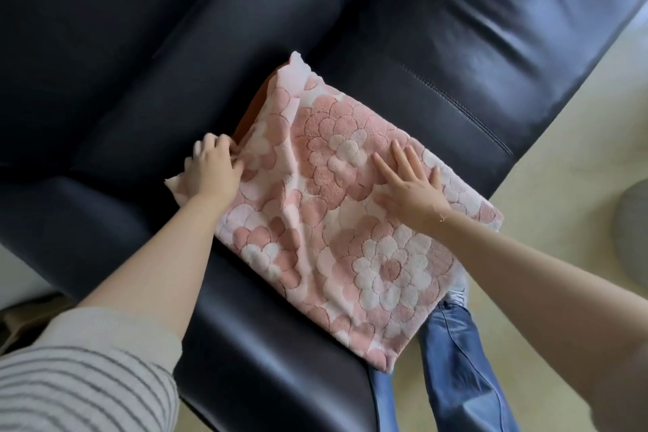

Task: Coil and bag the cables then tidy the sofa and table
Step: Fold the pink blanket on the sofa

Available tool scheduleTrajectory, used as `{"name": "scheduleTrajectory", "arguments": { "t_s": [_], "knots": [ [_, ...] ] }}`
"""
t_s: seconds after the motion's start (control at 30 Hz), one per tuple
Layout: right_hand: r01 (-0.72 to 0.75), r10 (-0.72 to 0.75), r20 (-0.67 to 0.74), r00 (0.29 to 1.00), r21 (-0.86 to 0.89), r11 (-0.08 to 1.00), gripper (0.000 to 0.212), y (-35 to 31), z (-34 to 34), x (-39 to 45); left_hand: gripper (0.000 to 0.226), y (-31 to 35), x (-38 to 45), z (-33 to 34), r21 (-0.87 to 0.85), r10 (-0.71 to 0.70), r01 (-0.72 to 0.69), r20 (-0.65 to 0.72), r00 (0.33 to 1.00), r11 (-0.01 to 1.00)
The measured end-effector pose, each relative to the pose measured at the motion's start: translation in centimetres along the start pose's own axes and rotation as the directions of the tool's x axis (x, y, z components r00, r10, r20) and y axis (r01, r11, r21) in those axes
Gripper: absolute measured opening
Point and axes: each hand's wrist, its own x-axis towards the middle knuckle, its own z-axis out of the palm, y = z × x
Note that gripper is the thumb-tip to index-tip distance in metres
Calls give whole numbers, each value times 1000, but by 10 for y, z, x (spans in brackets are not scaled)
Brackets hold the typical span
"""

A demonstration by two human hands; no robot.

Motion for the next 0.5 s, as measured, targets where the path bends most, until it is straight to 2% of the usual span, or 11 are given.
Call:
{"name": "scheduleTrajectory", "arguments": {
  "t_s": [0.07, 0.23, 0.3, 0.4, 0.5],
  "knots": [
    [-10, 12, 46, 999, -55, 998, 71, 11, 4, 5, 23, -5, -4, 4, -30, -47, 45, -56, 997, 999],
    [-57, 59, 51, 997, -35, 998, 71, 21, 6, 7, 11, -26, -21, 13, -69, -194, 184, -189, 963, 980],
    [-55, 55, 40, 998, -11, 998, 72, 17, 5, 8, 17, -23, -24, 11, -85, -207, 193, -212, 955, 977],
    [-68, 71, -22, 997, 94, 993, 69, 14, -1, 9, 34, 0, -18, -7, -134, -48, 1, -345, 937, 991],
    [-5, 85, -254, 963, 298, 955, 46, 15, -9, 10, 37, 38, 11, -33, -173, 147, -249, -455, 878, 953]
  ]
}}
